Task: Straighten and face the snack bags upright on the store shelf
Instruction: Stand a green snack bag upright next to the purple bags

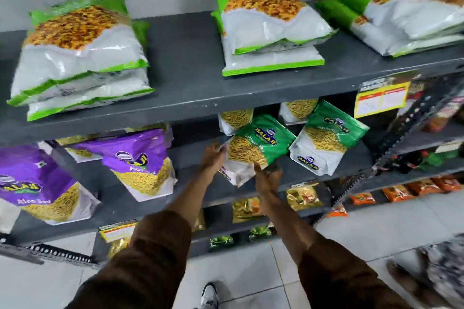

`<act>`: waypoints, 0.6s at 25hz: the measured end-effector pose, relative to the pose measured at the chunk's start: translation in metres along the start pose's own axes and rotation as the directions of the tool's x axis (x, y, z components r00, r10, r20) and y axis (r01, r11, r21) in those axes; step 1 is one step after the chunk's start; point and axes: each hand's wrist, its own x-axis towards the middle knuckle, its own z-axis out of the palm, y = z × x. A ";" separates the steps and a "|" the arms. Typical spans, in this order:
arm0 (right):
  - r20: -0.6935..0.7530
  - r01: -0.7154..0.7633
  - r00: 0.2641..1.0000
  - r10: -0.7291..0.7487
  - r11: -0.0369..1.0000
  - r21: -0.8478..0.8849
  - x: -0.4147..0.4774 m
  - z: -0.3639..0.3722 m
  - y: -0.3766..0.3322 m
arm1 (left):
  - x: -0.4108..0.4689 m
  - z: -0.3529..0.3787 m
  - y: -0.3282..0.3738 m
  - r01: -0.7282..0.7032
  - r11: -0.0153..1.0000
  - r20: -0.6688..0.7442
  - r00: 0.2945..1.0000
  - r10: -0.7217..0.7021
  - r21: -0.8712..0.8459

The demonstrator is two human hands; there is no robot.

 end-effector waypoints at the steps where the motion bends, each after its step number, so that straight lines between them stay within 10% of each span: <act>1: 0.127 -0.170 0.979 0.162 0.984 0.054 0.001 -0.002 -0.005 | 0.009 0.005 0.001 0.097 0.994 0.079 0.992 -0.093 -0.048; 11: 0.388 0.013 0.922 -0.006 1.000 -0.015 -0.024 -0.065 0.020 | -0.073 0.013 -0.033 0.295 0.938 0.154 0.951 -0.268 -0.185; 15: 0.471 0.218 0.872 -0.134 0.967 -0.130 -0.039 -0.099 0.030 | -0.135 0.020 -0.034 0.156 0.967 0.039 0.988 -0.151 -0.199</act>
